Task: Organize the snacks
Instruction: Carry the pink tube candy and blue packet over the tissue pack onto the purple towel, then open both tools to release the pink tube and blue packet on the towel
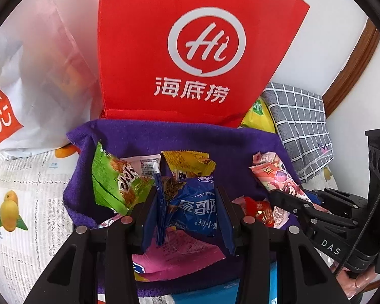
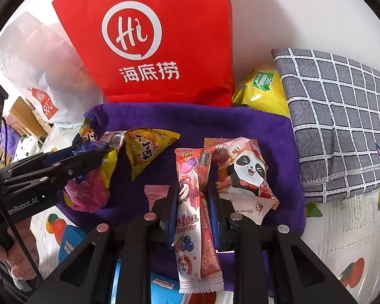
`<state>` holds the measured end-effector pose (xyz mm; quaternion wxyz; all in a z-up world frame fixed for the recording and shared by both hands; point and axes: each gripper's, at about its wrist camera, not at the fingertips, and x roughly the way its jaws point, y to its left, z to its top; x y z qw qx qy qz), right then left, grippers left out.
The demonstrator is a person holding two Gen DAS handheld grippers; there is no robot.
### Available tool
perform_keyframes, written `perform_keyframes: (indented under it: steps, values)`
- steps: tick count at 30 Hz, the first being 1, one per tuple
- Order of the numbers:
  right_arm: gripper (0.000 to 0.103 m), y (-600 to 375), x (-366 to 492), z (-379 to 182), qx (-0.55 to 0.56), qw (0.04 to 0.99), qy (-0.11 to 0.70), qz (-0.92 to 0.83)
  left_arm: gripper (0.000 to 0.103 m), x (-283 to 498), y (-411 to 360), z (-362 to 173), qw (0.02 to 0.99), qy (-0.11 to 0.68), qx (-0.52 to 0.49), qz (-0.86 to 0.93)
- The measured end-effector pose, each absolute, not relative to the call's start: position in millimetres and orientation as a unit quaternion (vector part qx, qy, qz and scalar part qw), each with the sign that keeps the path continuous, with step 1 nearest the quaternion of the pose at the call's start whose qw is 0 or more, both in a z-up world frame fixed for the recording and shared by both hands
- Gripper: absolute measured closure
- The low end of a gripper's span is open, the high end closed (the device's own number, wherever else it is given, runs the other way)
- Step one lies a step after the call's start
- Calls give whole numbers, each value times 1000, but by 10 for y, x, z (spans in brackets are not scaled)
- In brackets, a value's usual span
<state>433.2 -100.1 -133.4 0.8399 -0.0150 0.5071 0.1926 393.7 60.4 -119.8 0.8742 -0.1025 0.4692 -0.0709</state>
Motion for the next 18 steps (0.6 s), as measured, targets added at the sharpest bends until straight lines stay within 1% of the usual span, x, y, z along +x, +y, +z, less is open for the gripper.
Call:
perform_keyframes:
  steps: [11,18]
  values:
    - [80,-879,4363,-1513,-37,836,517,182,60,3982,574,-1282,871,476,-99,-71]
    - [80,-874,4361,-1526,-49,842,511,170,60,3984,563,-1283,871,476,-94,-72]
